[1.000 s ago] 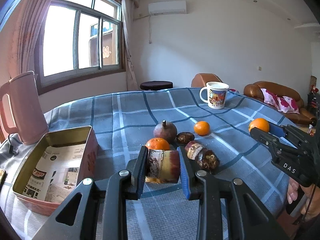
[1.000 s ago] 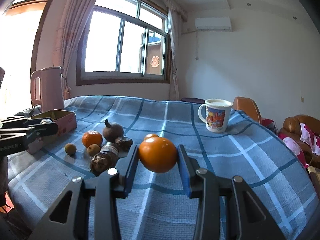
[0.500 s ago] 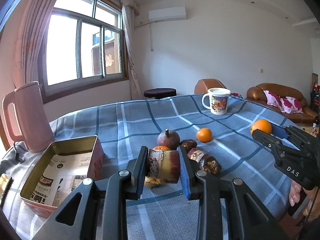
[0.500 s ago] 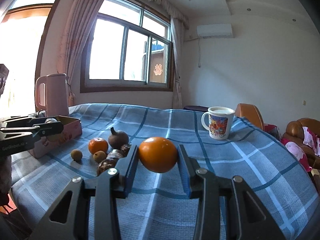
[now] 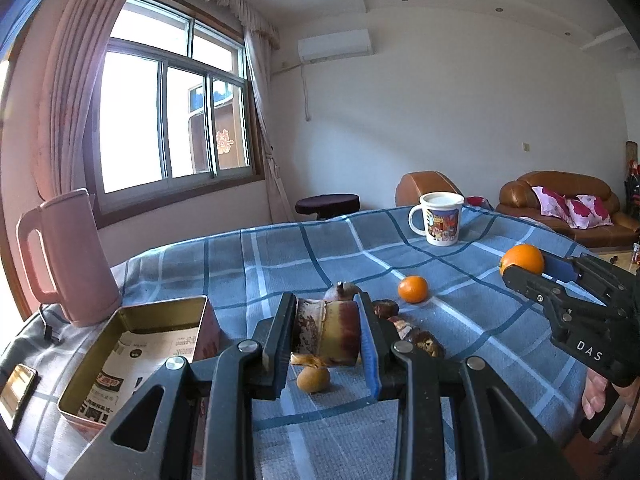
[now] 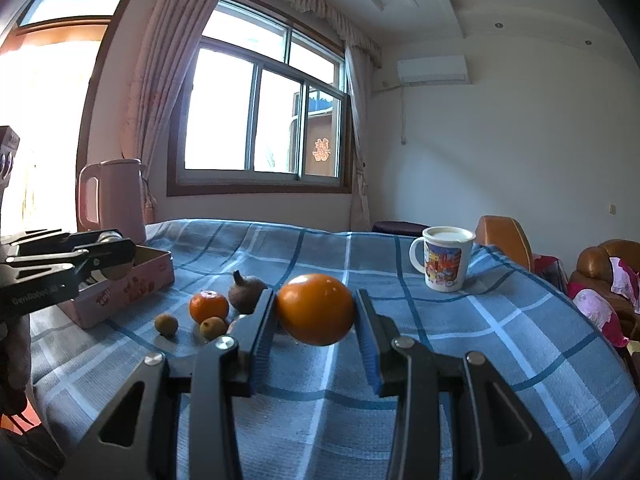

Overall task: Organize fruits
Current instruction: 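Lift the snack cake with the left gripper while the right gripper lifts the orange, then carry the snack cake over the tin box while the right gripper carries the orange there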

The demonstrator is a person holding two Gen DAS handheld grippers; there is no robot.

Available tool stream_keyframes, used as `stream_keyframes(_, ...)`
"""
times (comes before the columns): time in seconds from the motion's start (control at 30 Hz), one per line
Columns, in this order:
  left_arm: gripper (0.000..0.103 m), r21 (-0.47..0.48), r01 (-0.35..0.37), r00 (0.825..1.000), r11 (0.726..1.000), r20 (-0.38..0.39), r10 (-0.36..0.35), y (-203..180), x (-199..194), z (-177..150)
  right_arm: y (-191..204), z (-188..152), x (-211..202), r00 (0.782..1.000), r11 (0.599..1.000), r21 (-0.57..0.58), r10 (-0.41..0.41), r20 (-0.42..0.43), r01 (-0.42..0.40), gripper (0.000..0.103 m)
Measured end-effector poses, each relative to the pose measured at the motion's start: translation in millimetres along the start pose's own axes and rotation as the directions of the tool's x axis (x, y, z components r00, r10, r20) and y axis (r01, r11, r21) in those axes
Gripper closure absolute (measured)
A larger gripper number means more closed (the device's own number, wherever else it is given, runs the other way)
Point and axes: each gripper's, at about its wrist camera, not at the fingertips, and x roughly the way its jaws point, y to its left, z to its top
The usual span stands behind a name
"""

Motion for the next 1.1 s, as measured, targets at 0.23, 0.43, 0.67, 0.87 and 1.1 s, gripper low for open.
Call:
stream_keyframes(0.23,0.072,0.002,-0.01,1.0,1.0,0.019,0.01,1.4,-4.2,6.3,4.0,6.5,-2.1,1.0,1.0,0.002,0.01,0.017,-0.01,0.062)
stream_keyframes(0.43,0.072,0.003,-0.012,0.999,1.0,0.031,0.012,1.7,-4.4,13.2,7.2,13.0,-2.3,0.999,1.0,-0.004,0.018,0.03,-0.017,0.062)
stream_keyframes(0.67,0.072,-0.018,0.02,1.0,1.0,0.014,-0.02,4.2,-0.7,19.1,13.9,20.3,0.3,0.998,0.999,-0.002,0.045,0.04,-0.045,0.062)
stream_keyframes(0.87,0.072,-0.031,0.034,0.999,0.999,-0.001,-0.034,5.7,3.1,18.7,20.2,25.0,4.1,0.996,0.997,-0.005,0.072,0.042,-0.072,0.062)
stream_keyframes(1.1,0.072,-0.043,0.034,0.999,0.998,-0.007,-0.034,8.8,4.7,18.8,32.5,37.4,9.7,0.994,0.994,-0.025,0.104,0.045,-0.103,0.062)
